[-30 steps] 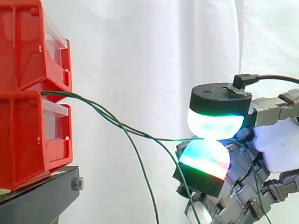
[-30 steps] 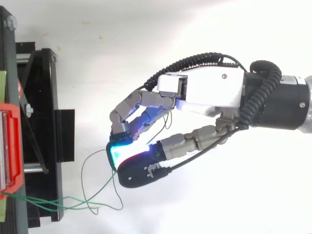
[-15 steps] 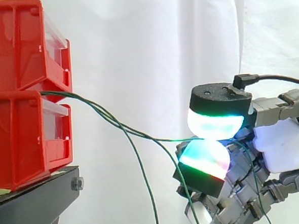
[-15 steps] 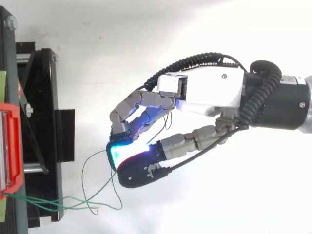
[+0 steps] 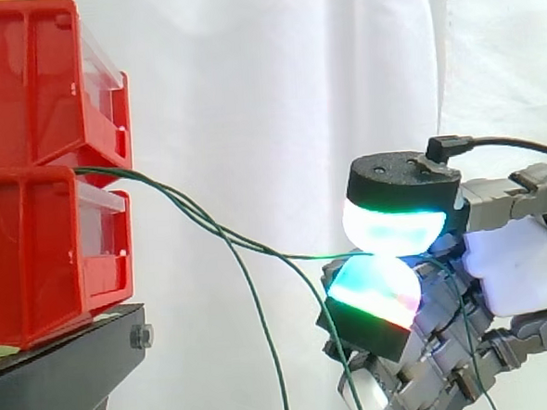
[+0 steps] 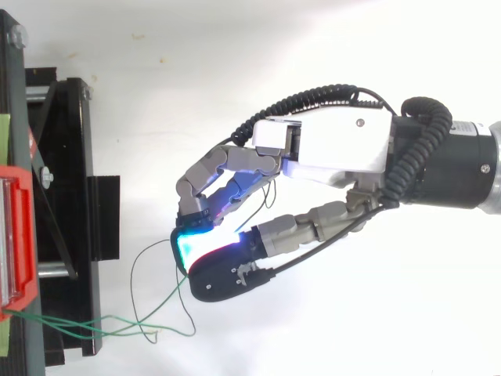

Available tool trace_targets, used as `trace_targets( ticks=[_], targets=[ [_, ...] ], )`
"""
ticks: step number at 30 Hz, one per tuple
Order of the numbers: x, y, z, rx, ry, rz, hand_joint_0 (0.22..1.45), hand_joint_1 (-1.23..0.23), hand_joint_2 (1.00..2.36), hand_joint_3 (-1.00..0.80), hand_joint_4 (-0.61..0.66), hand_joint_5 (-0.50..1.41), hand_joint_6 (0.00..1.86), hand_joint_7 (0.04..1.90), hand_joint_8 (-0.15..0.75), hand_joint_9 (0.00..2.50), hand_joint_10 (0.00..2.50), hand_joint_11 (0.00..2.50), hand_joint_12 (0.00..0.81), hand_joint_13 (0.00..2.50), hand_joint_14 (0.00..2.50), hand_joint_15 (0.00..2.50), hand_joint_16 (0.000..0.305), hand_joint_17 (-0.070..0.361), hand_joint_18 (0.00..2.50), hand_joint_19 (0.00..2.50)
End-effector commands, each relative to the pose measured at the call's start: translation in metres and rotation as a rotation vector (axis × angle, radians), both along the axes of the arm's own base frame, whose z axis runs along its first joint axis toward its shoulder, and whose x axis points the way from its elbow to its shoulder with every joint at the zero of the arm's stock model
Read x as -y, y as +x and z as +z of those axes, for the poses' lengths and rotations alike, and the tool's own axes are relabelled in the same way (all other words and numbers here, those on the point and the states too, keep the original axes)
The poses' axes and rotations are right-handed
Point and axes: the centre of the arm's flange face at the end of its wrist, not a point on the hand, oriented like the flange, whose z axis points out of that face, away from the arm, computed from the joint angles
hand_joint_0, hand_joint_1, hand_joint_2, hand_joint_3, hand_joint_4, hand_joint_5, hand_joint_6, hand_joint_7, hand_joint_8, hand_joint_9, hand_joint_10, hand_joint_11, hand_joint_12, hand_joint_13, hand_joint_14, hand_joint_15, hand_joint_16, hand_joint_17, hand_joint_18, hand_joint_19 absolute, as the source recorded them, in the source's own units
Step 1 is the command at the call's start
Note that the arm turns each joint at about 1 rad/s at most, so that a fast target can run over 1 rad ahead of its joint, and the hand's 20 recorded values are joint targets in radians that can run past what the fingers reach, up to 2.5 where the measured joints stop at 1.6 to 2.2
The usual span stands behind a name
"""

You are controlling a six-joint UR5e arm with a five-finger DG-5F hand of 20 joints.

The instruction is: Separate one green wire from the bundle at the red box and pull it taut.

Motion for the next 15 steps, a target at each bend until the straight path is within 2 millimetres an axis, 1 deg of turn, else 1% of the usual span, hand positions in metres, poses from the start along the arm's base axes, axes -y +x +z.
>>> trace_targets(
  ticks=[1, 15],
  targets=[
    [0.0000, 0.0000, 0.0000, 0.000, -0.001, 0.000, 0.61, -0.75, 1.02, -0.04, 0.03, -0.13, 0.90, 1.13, 0.308, 0.82, 0.01, 0.38, 0.400, 0.72, 0.01, 0.36, 0.055, 0.123, 0.69, 0.36],
    [0.0000, 0.0000, 0.0000, 0.000, -0.001, 0.000, 0.60, -0.75, 1.02, -0.02, 0.02, -0.13, 0.90, 1.13, 0.307, 0.82, 0.01, 0.40, 0.401, 0.72, 0.01, 0.35, 0.055, 0.124, 0.69, 0.35]
  ],
)
